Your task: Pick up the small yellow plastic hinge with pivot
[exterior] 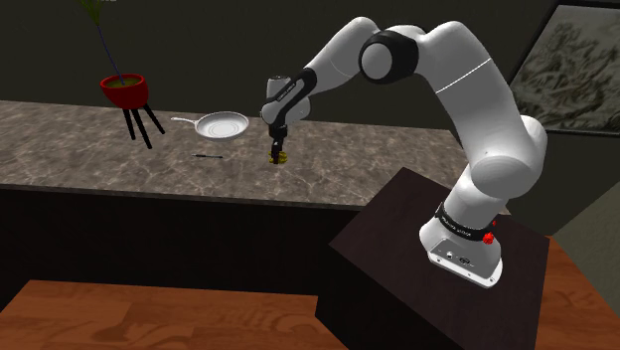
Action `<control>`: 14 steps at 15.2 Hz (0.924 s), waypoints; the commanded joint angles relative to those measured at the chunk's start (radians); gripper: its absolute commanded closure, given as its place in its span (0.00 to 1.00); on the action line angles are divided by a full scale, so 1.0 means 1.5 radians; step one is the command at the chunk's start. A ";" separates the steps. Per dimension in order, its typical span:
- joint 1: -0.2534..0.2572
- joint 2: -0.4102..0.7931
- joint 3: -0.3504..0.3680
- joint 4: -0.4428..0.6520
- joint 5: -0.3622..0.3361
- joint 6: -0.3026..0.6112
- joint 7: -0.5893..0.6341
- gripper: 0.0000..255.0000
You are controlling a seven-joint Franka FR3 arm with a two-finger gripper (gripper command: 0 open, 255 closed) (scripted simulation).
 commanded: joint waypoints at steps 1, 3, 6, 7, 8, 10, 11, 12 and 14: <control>0.000 0.004 0.000 0.001 0.000 0.004 -0.001 0.00; -0.001 0.006 0.000 0.002 0.000 0.004 -0.001 1.00; 0.000 0.006 0.000 0.002 0.000 0.004 -0.001 1.00; 0.000 0.005 0.000 0.002 0.000 0.004 -0.001 1.00; -0.001 0.005 0.000 0.001 0.000 0.004 -0.001 1.00; -0.001 0.005 0.000 0.001 0.000 0.004 -0.001 1.00; 0.000 0.004 0.000 0.001 0.000 0.004 -0.001 1.00; 0.000 -0.003 0.000 -0.002 0.000 0.000 0.000 1.00; 0.000 -0.018 0.000 -0.009 0.000 -0.009 0.001 1.00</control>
